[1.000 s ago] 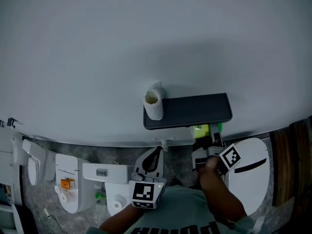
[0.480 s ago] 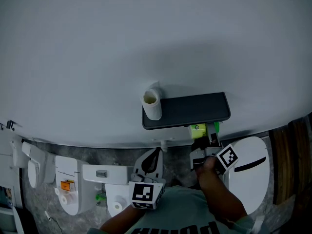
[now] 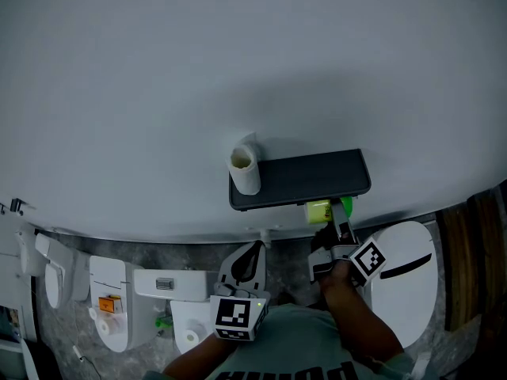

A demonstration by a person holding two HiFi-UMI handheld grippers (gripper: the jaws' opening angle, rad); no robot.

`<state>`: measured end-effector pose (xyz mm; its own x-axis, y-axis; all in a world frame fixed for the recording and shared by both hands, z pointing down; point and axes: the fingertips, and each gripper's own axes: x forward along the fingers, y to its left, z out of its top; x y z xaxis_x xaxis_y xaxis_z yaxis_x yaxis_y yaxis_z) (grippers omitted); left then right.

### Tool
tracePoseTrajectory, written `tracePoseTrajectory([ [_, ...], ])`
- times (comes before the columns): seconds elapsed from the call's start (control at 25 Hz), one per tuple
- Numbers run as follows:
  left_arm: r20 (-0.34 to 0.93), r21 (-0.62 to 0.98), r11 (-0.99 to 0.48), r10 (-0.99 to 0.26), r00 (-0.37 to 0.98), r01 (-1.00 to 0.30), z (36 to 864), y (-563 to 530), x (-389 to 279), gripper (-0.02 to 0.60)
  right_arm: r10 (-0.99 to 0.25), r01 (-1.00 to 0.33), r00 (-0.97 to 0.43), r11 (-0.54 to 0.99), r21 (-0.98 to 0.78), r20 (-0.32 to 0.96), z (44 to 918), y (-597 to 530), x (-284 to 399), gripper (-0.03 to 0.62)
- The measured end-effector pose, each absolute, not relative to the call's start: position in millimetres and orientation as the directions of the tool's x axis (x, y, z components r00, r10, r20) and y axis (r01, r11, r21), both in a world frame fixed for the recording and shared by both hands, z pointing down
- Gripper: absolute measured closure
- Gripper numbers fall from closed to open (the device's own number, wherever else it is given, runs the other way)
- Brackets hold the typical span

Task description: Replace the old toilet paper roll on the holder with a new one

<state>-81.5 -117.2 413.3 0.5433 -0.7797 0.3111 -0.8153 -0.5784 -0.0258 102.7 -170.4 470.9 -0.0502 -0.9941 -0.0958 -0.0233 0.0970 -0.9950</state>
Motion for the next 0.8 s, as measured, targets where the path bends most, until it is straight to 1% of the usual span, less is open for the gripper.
tracePoseTrajectory([
  [0.2, 0.311, -0.007, -0.581, -0.775, 0.55, -0.814, 415.3, -114.3, -78.0, 0.577, -0.993, -0.045, -0.071, 0.097, -0.994, -0.094, 468.1, -155.4, 102.8, 0.164],
  [0.44, 0.306, 0.027, -0.601, -0.756, 0.579, -0.799, 424.4, -106.1, -70.6, 0.577, -0.996, -0.089, -0.074, 0.059, -0.994, -0.053, 473.8, -131.3, 110.1, 0.164],
  [0.72, 0.292, 0.072, -0.617, -0.738, 0.608, -0.784, 429.3, -101.5, -65.3, 0.577, -0.989, -0.31, -0.142, 0.073, -0.948, -0.03, 453.8, -104.6, 96.8, 0.177],
  [0.76, 0.289, 0.078, -0.619, -0.737, 0.612, -0.782, 429.9, -100.9, -64.8, 0.577, -0.989, -0.348, -0.145, 0.068, -0.935, -0.018, 451.8, -100.6, 96.0, 0.201],
  [0.8, 0.285, 0.083, -0.621, -0.735, 0.616, -0.78, 430.1, -100.3, -64.2, 0.577, -0.989, -0.393, -0.147, 0.06, -0.918, -0.002, 450.1, -96.3, 95.9, 0.239],
])
